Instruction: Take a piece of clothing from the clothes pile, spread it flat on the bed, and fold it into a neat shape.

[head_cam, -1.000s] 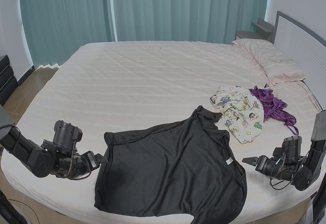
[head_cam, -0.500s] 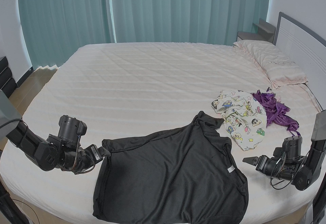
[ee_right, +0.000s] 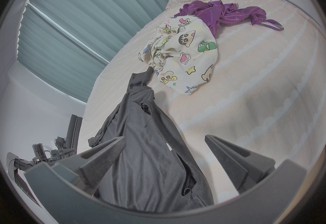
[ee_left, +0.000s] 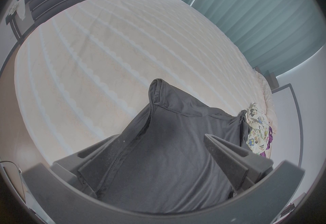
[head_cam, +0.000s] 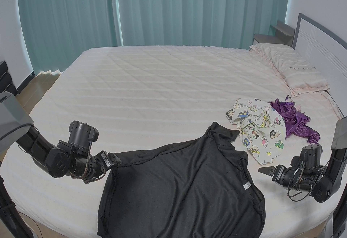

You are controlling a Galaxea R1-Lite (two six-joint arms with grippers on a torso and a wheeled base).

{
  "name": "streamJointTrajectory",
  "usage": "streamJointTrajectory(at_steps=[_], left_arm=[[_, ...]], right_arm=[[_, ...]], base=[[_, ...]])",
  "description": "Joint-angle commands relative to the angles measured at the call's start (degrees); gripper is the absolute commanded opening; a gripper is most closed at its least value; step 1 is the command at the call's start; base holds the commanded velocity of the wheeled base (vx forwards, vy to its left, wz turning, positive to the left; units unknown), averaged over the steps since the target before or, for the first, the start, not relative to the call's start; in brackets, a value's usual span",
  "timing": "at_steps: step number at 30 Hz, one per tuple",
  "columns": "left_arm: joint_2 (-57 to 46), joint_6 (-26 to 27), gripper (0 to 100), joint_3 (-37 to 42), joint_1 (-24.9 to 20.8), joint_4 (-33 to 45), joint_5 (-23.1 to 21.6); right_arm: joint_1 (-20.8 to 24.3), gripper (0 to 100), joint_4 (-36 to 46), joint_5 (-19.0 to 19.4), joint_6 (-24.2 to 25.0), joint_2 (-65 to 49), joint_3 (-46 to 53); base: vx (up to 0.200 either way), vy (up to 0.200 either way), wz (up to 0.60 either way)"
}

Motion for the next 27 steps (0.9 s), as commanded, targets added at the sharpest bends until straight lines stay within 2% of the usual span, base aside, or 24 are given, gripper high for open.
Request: streamJointTrajectory(at_steps=[1,4,8,13,18,23,27], left_arm=[[2.2,-0.1,100,-1.3,0.0,0.0,0.0],[3.4,-0.1,100,-2.6,0.0,0.0,0.0],[8.1,-0.5,100,-8.5,0.1,0.2,0.2],[13.5,-3.7,100,-14.8,-0.4,0.7,0.5],[18.3,-4.1,100,-18.4,-1.3,0.5,0.8],[22.3,-4.1,100,-22.2,-1.9,0.3,3.0],[25.4,-4.1,100,-25.1,-2.5,0.4,6.7]], right_arm=[[0.1,100,0.1,-0.1,0.0,0.1,0.0],[0.1,100,0.1,-0.1,0.0,0.1,-0.1],[0.2,100,0.1,0.0,0.0,0.1,-0.1],[0.4,100,0.0,-0.1,0.0,0.2,-0.1],[0.4,100,0.0,-0.1,0.0,0.4,-0.2],[0.4,100,0.0,-0.1,0.0,0.6,-0.1],[0.4,100,0.0,-0.1,0.0,0.7,-0.2]], base=[[0.000,0.000,0.00],[0.000,0.000,0.00],[0.000,0.000,0.00],[0.000,0.000,0.00],[0.000,0.000,0.00],[0.000,0.000,0.00],[0.000,0.000,0.00]])
